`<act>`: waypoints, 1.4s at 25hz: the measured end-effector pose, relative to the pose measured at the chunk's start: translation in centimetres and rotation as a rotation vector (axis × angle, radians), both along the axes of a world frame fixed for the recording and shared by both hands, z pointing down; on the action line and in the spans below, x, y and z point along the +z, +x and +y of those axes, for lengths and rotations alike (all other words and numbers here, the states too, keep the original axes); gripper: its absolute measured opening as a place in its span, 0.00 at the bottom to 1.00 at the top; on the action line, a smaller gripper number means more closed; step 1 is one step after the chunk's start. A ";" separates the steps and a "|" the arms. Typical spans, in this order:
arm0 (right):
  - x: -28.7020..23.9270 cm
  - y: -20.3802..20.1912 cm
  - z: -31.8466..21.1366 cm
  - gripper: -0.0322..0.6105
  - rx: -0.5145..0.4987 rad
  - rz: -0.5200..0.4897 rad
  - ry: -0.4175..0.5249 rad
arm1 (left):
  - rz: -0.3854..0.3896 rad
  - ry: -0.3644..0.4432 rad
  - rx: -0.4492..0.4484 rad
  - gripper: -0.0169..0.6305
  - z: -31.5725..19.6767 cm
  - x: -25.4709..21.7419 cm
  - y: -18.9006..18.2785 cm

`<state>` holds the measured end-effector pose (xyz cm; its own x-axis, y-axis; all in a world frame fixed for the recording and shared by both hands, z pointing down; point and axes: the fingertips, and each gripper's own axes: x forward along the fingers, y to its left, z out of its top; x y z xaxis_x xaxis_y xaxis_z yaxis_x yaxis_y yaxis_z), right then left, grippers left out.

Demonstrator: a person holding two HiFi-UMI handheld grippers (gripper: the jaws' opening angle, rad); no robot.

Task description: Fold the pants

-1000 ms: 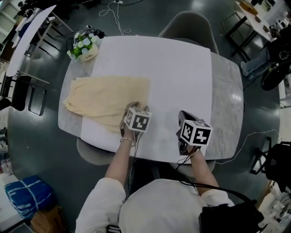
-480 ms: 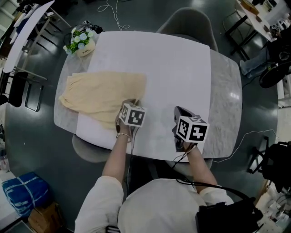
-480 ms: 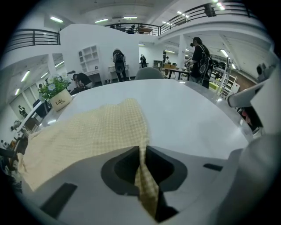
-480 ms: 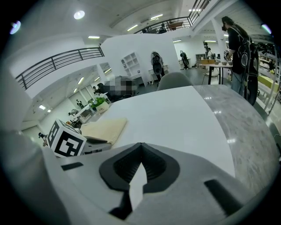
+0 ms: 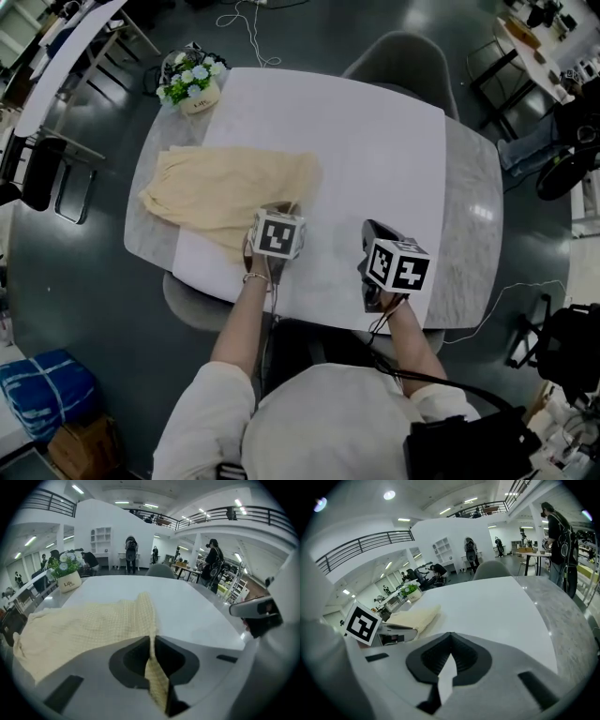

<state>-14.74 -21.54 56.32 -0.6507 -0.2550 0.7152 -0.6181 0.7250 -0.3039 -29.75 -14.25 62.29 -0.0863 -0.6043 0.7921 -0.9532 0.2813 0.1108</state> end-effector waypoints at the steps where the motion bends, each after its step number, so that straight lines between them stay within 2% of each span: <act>1: -0.4 -0.4 0.3 0.04 0.001 -0.002 0.004 | 0.004 0.006 -0.006 0.08 0.5 -0.5 -0.6; 7: -2.5 -4.0 2.1 0.04 -0.013 -0.011 0.046 | 0.118 0.038 0.000 0.08 3.3 -2.9 -3.1; 14: -4.5 -9.3 5.3 0.04 -0.028 -0.040 0.074 | 0.156 0.055 0.003 0.08 7.7 -5.5 -8.5; 25: -4.5 -17.5 10.3 0.04 -0.125 -0.020 0.071 | 0.168 0.014 -0.002 0.06 14.4 -6.7 -17.5; 31: -4.1 -19.9 11.5 0.04 -0.164 0.001 0.073 | 0.149 -0.028 0.029 0.06 16.9 -7.3 -22.2; 35: -4.1 -21.2 11.9 0.04 -0.184 0.006 0.078 | 0.101 -0.025 0.013 0.06 18.3 -8.2 -25.2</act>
<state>-35.89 -9.69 52.21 -0.6871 -0.1867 0.7021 -0.4744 0.8473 -0.2389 -55.00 4.03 54.11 0.0028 -0.5851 0.8110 -0.9409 0.2730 0.2002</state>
